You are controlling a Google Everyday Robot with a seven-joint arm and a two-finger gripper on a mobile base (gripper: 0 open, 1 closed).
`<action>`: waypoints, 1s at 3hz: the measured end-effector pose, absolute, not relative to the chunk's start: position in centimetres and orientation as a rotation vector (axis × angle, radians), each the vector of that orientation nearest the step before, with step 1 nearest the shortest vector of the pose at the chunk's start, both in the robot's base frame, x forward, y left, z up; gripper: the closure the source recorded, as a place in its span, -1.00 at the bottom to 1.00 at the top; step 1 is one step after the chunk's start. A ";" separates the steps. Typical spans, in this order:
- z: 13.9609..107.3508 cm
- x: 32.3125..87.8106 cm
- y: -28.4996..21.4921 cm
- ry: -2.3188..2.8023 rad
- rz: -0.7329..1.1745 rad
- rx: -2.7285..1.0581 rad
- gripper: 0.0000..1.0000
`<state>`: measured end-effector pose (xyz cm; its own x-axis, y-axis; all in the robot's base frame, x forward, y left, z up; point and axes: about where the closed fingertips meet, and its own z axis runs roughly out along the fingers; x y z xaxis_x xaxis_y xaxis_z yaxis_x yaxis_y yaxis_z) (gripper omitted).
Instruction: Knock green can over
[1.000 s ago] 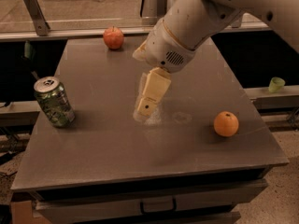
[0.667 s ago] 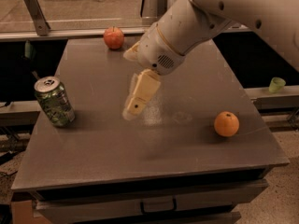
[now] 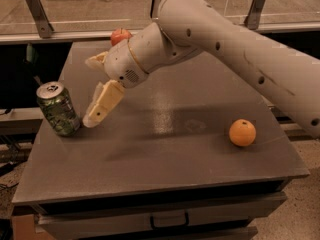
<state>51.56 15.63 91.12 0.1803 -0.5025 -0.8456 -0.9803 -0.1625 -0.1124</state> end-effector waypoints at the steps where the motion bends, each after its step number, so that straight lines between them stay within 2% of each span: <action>1: 90.5 51.5 20.4 1.303 1.011 -1.752 -1.00; 2: 89.9 50.7 23.6 1.256 1.106 -1.742 -0.66; 3: 89.3 50.4 24.6 1.257 1.151 -1.718 -0.20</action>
Offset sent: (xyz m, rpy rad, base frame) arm -0.0162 0.1142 -0.0204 0.2058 0.1407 0.1794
